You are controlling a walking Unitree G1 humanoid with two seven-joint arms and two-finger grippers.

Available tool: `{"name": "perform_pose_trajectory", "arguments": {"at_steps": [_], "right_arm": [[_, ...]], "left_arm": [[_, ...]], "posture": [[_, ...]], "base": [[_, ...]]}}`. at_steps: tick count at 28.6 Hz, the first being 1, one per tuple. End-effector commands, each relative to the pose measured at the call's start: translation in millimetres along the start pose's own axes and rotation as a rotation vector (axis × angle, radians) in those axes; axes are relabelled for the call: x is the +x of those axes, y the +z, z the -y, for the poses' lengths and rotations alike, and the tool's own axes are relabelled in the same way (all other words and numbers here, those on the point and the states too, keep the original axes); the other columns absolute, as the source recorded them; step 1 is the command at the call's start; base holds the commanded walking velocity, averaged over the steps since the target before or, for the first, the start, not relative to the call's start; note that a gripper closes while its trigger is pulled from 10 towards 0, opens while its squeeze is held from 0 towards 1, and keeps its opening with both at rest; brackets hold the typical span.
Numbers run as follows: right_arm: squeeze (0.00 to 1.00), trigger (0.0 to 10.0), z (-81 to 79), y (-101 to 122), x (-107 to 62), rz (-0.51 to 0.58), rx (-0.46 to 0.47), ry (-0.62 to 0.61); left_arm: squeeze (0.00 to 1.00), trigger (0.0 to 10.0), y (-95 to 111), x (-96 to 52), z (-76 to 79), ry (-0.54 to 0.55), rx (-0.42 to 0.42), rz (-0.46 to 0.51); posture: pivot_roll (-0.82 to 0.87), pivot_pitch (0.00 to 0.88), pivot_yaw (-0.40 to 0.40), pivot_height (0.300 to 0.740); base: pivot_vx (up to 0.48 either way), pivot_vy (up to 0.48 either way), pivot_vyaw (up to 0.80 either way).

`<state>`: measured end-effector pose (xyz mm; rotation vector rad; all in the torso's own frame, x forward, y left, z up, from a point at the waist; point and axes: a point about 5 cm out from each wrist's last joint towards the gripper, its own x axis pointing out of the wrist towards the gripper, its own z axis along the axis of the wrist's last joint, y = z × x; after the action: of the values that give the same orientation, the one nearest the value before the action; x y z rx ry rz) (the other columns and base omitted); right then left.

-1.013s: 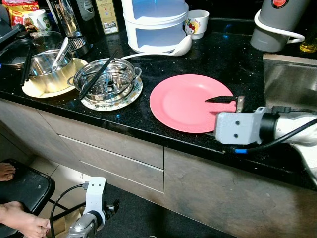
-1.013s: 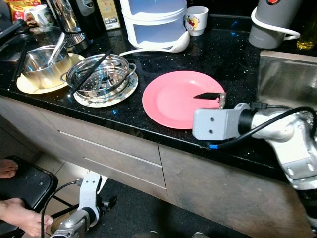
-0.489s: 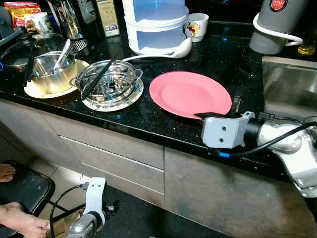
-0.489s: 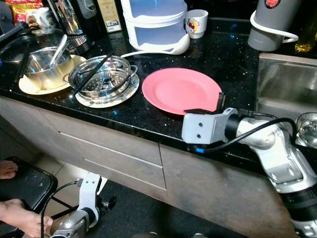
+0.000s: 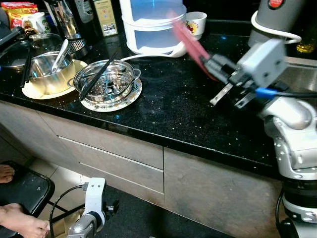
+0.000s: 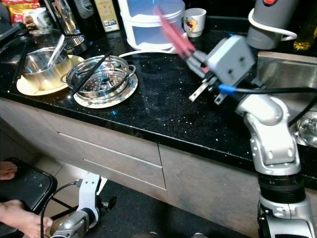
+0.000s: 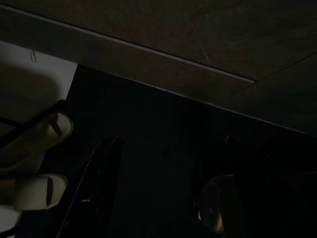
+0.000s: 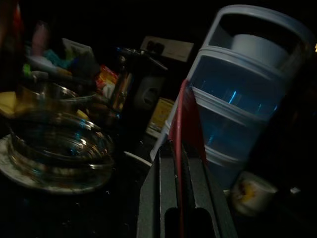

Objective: Kitchen organization

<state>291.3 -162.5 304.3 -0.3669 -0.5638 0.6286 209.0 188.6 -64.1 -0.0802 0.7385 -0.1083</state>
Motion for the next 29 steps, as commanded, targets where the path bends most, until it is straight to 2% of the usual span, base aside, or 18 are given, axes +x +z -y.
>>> {"name": "perform_pose_trajectory", "arguments": {"at_steps": [1,3,5,6,7,8,9,16,19,20,21,23,25,29], "right_arm": [[0.00,1.3,3.7,15,7.0,0.107,0.112,-0.056],[0.00,1.2,4.2,15,9.2,0.117,0.143,-0.069],[0.00,2.9,10.3,13,11.1,0.106,0.168,-0.112],[0.00,2.9,10.3,13,11.1,0.106,0.168,-0.112],[0.00,3.7,14.6,12,10.9,0.094,0.165,-0.136],[0.00,3.7,17.2,11,10.5,0.086,0.162,-0.151],[0.00,10.0,21.4,11,9.8,0.074,0.164,-0.172],[0.00,10.0,35.6,8,5.8,0.017,0.147,-0.232],[0.00,10.0,33.6,1,9.5,-0.034,0.106,-0.223],[0.00,10.0,29.6,-6,15.1,-0.080,0.071,-0.206],[0.00,10.0,29.6,-6,15.1,-0.080,0.071,-0.206],[0.00,10.0,19.8,-17,32.1,-0.135,0.029,-0.163],[0.00,10.0,16.9,-20,38.4,-0.150,0.019,-0.149],[0.00,10.0,9.3,-41,71.2,-0.214,-0.012,-0.112]], "left_arm": [[0.00,10.0,-4,-1.9,-3.0,0.003,0.011,-0.016],[0.00,10.0,-4,-1.8,-2.8,0.003,0.010,-0.016],[0.00,10.0,-4,-1.8,-2.6,0.003,0.008,-0.015],[0.00,10.0,-4,-1.8,-2.6,0.003,0.008,-0.015],[0.00,10.0,-4,-1.8,-2.5,0.003,0.007,-0.015],[0.00,10.0,-4,-1.8,-2.4,0.002,0.006,-0.016],[0.00,10.0,-4,-1.8,-2.3,0.000,0.006,-0.016],[0.00,10.0,-4,-1.8,-2.1,-0.004,0.001,-0.017],[0.00,10.0,-4,-1.7,-1.6,-0.007,0.000,-0.018],[0.00,10.0,-4,-1.7,-1.3,-0.008,-0.001,-0.019],[0.00,10.0,-4,-1.7,-1.3,-0.008,-0.001,-0.019],[0.00,10.0,-5,-1.6,-0.4,-0.010,-0.004,-0.020],[0.00,10.0,-5,-1.5,-0.1,-0.010,-0.004,-0.020],[0.00,10.0,-8,-1.9,2.0,-0.016,-0.010,-0.023]], "posture": [[-0.03,0.103,0.065,0.740],[-0.03,0.103,0.065,0.740],[-0.03,0.103,0.064,0.740],[-0.03,0.103,0.064,0.740],[-0.03,0.105,0.066,0.740],[-0.03,0.103,0.065,0.740],[-0.03,0.102,0.065,0.740],[-0.03,0.104,0.063,0.740],[-0.03,0.106,0.061,0.740],[-0.03,0.107,0.061,0.740],[-0.03,0.107,0.061,0.740],[-0.02,0.108,0.054,0.740],[-0.02,0.108,0.054,0.740],[-0.01,0.122,0.041,0.740]], "base": [[0.000,0.000,-0.66],[0.000,0.000,-0.72],[0.000,0.000,-0.80],[0.000,0.000,-0.80],[0.000,0.000,-0.80],[0.000,0.000,-0.80],[0.000,0.000,-0.80],[0.000,0.000,-0.80],[0.000,0.000,-0.80],[0.000,0.000,0.00],[0.000,0.000,0.00],[0.000,0.000,0.00],[0.000,0.000,0.00],[0.000,0.000,0.00]]}}
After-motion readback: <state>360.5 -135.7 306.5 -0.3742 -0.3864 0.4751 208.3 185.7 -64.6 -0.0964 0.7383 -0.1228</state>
